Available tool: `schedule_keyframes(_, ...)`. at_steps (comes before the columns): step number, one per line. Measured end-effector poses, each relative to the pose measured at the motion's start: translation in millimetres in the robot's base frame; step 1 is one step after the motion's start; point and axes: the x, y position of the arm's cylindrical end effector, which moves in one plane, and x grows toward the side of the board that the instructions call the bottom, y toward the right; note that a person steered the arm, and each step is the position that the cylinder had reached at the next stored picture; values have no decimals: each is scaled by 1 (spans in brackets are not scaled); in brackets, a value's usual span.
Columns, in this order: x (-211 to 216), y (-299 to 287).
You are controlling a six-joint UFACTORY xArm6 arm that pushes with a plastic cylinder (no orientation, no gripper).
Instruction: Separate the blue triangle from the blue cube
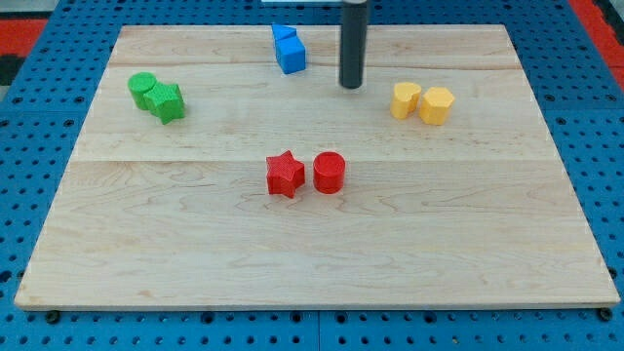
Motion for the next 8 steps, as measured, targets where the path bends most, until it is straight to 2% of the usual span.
schedule_keyframes(1,-59,18)
schedule_keyframes(2,-102,-2)
schedule_keyframes(3,-102,-39)
schedule_keyframes(5,-98,-61)
schedule_keyframes(7,-52,-83)
schedule_keyframes(8,-52,-111)
